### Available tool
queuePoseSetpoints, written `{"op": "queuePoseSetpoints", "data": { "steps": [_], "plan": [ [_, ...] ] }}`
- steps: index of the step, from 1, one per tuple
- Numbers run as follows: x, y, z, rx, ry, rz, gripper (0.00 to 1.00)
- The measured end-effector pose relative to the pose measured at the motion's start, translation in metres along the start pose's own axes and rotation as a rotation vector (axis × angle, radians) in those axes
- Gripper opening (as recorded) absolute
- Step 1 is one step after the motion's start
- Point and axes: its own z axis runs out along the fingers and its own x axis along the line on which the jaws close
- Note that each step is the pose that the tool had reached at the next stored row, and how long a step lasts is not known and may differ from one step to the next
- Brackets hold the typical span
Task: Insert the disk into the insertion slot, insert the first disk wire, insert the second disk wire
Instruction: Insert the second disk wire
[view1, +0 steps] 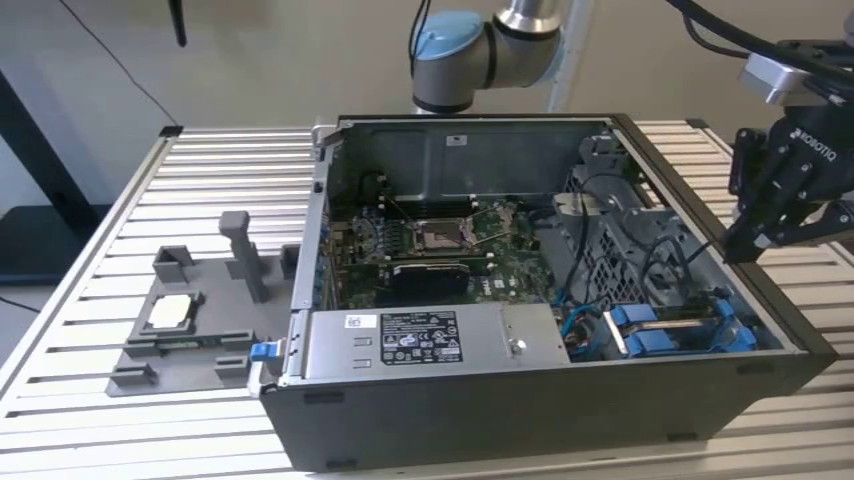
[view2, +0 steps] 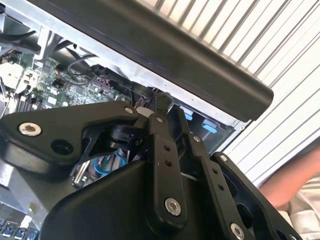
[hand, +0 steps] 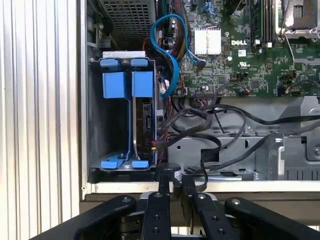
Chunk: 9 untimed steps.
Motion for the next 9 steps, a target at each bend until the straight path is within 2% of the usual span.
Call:
{"op": "queuePoseSetpoints", "data": {
  "steps": [9],
  "plan": [
    [-0.0007, -0.0003, 0.0006, 0.0, 0.0, 0.0, 0.22]
  ]
}}
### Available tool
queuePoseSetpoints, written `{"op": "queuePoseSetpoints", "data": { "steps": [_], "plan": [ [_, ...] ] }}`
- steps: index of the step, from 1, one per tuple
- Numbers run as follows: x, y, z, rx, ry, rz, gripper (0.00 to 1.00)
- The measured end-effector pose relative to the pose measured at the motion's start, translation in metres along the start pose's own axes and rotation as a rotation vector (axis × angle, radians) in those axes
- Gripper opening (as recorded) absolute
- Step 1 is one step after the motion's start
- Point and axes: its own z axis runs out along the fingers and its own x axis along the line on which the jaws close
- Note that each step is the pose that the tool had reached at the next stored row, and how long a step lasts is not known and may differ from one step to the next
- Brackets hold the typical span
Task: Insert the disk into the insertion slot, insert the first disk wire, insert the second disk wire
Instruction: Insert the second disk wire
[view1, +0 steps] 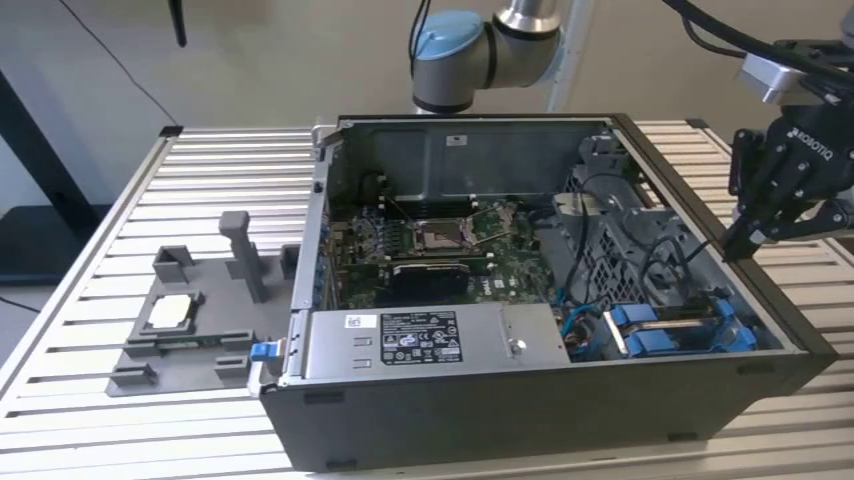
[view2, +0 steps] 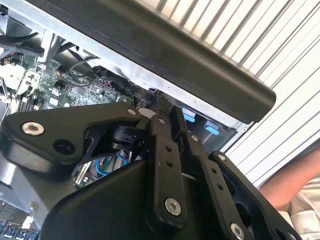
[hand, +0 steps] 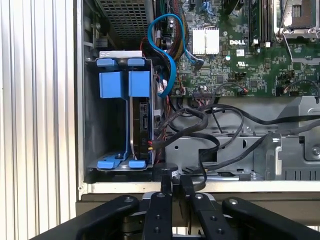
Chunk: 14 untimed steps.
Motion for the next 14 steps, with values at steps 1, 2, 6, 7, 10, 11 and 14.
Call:
{"op": "queuePoseSetpoints", "data": {
  "steps": [1, 2, 6, 7, 10, 11, 14],
  "plan": [
    [0.0, 0.0, 0.0001, 0.0, -0.0002, 0.001, 0.22],
    [0.0, 0.0, 0.0002, -0.0001, -0.0003, 0.002, 0.16],
    [0.0, 0.0001, 0.0003, -0.0001, -0.0008, 0.004, 0.16],
    [0.0, 0.0002, 0.0004, -0.0001, -0.001, 0.005, 0.16],
    [-0.0001, 0.0018, 0.0002, -0.0001, -0.0009, 0.005, 0.16],
    [-0.0001, 0.0031, 0.0001, -0.0001, -0.0009, 0.006, 0.16],
    [-0.0005, 0.0079, -0.0011, 0.0004, -0.001, 0.007, 0.16]
  ]
}}
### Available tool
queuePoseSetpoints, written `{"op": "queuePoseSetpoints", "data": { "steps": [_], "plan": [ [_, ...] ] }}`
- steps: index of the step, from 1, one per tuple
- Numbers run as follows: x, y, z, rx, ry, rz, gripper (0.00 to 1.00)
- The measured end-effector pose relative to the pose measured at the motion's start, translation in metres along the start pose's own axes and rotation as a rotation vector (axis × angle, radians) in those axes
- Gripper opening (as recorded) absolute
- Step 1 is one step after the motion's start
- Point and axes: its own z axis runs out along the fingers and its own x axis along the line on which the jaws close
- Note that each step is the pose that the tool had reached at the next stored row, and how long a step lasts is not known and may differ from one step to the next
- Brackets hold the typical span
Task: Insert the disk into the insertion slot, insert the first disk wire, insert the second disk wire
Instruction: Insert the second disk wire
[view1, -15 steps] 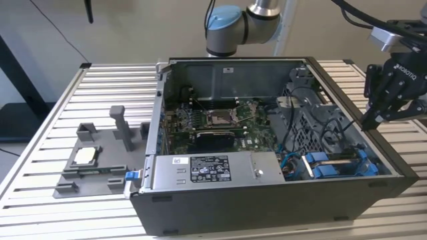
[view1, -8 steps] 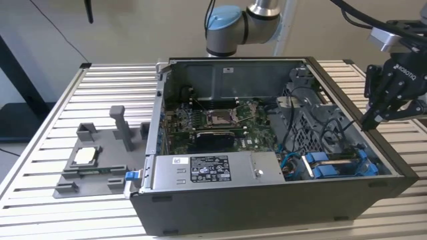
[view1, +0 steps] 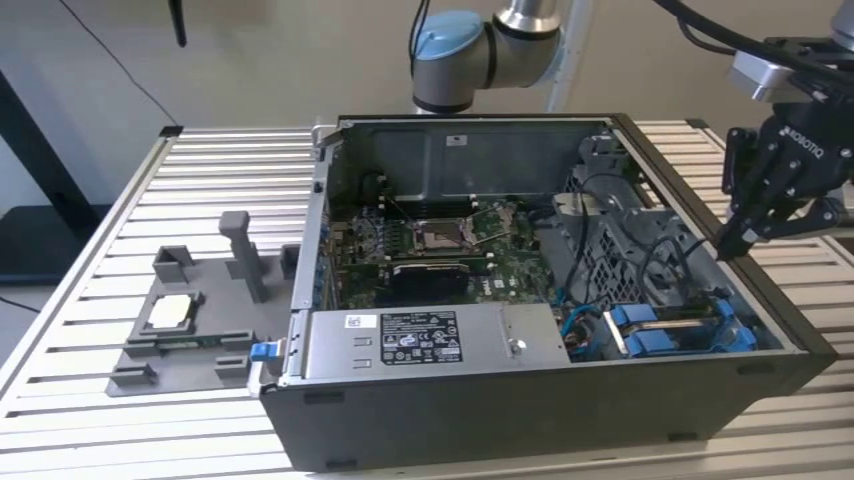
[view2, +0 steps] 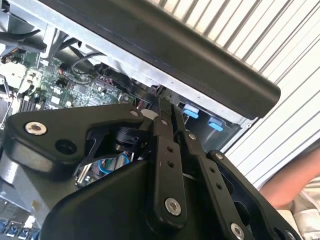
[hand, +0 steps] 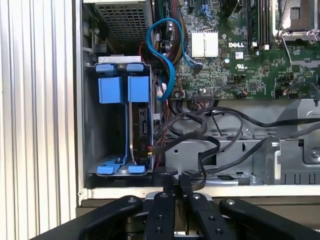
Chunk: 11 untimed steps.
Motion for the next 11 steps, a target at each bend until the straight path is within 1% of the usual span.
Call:
{"op": "queuePoseSetpoints", "data": {
  "steps": [11],
  "plan": [
    [-0.0036, 0.0158, -0.0084, 0.0025, -0.0007, 0.012, 0.16]
  ]
}}
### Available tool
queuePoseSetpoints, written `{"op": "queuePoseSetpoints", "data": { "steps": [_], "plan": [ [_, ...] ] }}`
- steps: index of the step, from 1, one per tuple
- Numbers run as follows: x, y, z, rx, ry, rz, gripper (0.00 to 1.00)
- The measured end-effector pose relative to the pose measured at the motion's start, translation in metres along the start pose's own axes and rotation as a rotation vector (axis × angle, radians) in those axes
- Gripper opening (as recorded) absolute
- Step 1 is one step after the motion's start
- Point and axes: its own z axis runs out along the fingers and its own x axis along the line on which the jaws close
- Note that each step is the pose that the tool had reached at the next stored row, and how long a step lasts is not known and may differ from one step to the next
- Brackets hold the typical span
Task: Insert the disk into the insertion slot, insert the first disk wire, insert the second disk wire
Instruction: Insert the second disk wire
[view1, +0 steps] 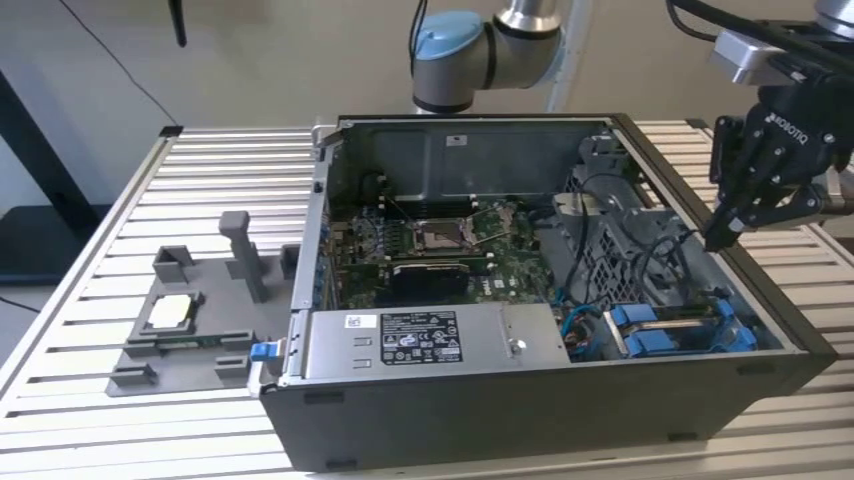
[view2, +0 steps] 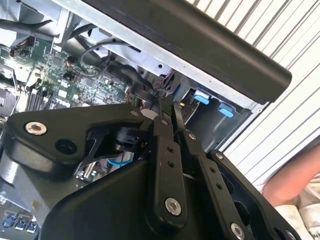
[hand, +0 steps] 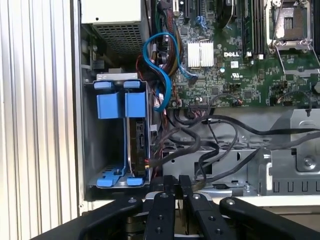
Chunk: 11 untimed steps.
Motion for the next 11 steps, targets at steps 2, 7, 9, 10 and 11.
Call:
{"op": "queuePoseSetpoints", "data": {
  "steps": [2, 7, 9, 10, 11],
  "plan": [
    [-0.0005, 0.0028, -0.0011, 0.0001, -0.0003, 0.002, 0.16],
    [-0.0011, 0.0118, -0.0021, 0.0002, -0.0005, 0.005, 0.16],
    [-0.0013, 0.0151, -0.0026, 0.0002, -0.0004, 0.006, 0.16],
    [-0.0014, 0.0167, -0.0028, 0.0002, -0.0004, 0.006, 0.16],
    [-0.0015, 0.0184, -0.0029, 0.0002, -0.0004, 0.007, 0.16]
  ]
}}
